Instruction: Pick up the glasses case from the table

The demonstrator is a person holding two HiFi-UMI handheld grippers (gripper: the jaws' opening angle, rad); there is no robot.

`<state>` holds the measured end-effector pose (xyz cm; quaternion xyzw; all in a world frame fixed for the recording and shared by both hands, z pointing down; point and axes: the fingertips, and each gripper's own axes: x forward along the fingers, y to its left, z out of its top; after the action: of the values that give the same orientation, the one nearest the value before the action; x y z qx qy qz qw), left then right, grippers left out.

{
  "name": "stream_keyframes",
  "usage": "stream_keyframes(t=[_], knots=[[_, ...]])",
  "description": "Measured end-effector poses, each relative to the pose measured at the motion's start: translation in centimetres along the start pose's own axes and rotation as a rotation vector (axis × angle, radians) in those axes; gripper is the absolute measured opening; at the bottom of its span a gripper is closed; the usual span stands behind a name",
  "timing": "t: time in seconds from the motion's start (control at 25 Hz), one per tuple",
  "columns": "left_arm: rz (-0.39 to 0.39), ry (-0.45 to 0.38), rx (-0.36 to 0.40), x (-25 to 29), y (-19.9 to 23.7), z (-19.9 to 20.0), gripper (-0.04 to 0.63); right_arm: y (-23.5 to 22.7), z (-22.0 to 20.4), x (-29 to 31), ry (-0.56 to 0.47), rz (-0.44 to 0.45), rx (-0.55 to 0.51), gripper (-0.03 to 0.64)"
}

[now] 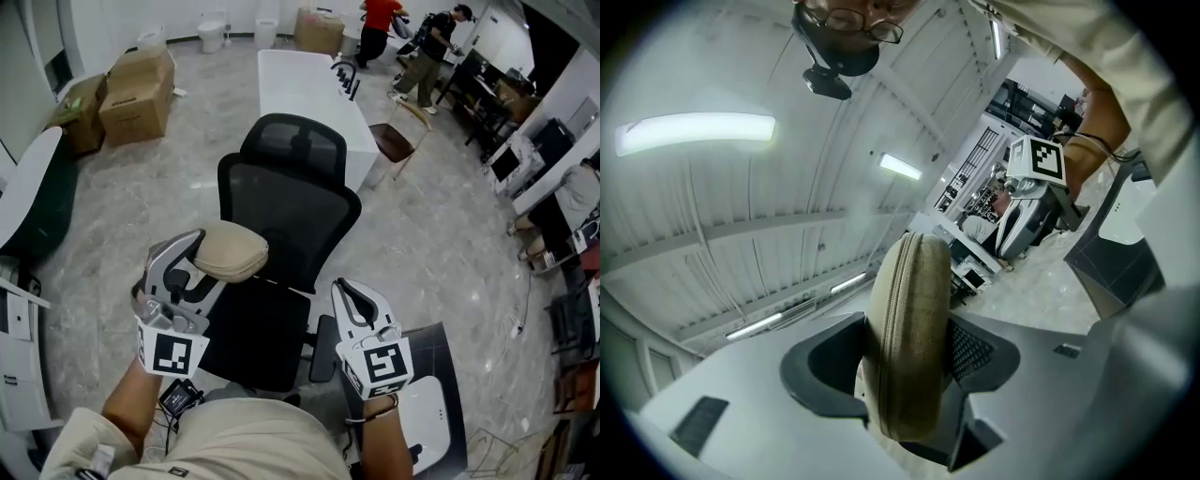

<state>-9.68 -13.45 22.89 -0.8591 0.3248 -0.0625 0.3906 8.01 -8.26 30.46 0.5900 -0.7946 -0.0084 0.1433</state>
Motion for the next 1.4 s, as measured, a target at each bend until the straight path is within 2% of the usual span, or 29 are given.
stream_keyframes(t=[0.28,0.56,0.84,1.4], knots=[[0.019,-0.013,0.010,-1.3,1.3,1.8,0.261,0.8,1.8,-0.4,-0.063,0.068,0.066,0.028],[0.044,-0.033,0.010,-2.7,2.0,3.5,0.261,2.3,2.1,-0.7,-0.064,0.207,0.162,0.020],[0.047,-0.037,0.016,-3.7,2.2,4.0,0.261,3.0,1.5,-0.6,-0.053,0.222,0.178,0.020],[0.029,-0.020,-0.003,-3.3,1.5,1.8,0.261,3.0,0.4,0.3,-0.027,0.218,0.201,0.020]])
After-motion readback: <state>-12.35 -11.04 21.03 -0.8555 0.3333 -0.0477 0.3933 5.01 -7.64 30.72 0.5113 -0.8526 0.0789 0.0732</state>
